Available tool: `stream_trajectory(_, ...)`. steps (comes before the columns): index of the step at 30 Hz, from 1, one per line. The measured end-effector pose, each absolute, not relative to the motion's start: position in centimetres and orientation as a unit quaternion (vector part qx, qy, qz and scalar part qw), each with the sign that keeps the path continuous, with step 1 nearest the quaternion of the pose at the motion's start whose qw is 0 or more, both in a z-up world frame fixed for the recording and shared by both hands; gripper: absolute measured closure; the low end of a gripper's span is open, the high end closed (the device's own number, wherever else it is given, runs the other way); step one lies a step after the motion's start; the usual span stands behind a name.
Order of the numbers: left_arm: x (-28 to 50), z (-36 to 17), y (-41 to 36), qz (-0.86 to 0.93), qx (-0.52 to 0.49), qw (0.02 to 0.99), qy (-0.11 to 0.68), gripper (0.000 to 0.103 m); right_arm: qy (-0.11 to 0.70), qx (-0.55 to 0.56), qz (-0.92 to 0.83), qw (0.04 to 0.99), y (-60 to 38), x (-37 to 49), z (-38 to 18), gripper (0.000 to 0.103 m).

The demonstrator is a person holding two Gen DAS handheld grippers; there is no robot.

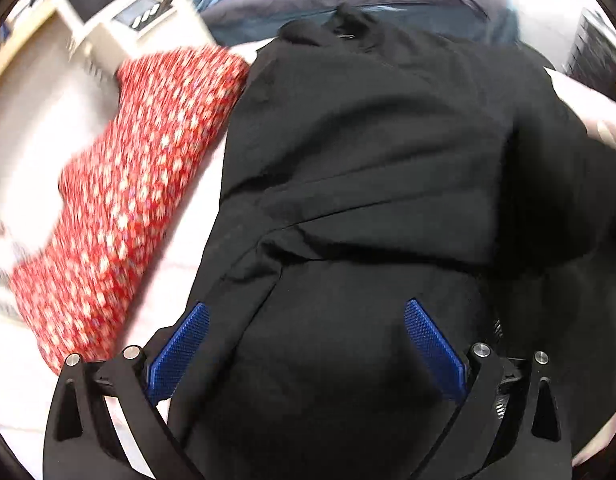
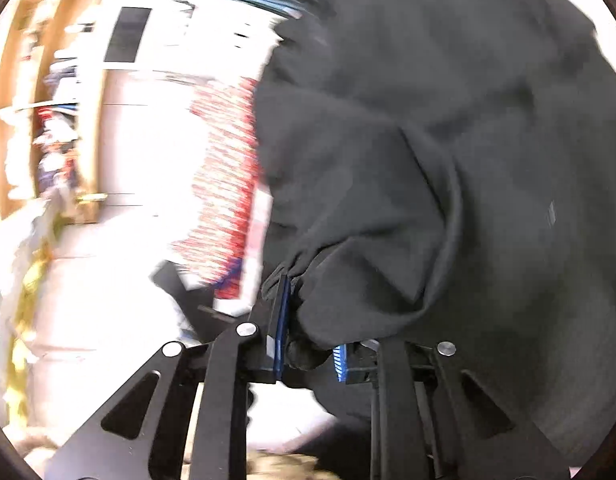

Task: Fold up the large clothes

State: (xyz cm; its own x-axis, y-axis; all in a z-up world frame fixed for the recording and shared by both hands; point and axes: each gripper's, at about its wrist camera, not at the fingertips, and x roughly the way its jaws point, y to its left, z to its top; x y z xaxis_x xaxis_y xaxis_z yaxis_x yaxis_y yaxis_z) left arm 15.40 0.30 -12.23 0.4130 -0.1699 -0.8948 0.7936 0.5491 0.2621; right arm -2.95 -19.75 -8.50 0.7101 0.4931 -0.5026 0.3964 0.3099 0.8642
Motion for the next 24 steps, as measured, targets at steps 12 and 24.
stream_trajectory(12, 22.1, -10.4, -6.1, -0.163, 0.319, 0.867, 0.347, 0.005, 0.351, 0.478, 0.155, 0.79, -22.7, -1.4, 3.4, 0.086)
stream_trajectory(24, 36.6, -4.2, 5.8, 0.04, 0.16, 0.918, 0.361, 0.005, 0.483, 0.273, 0.174, 0.814, -21.1, 11.3, -1.1, 0.088)
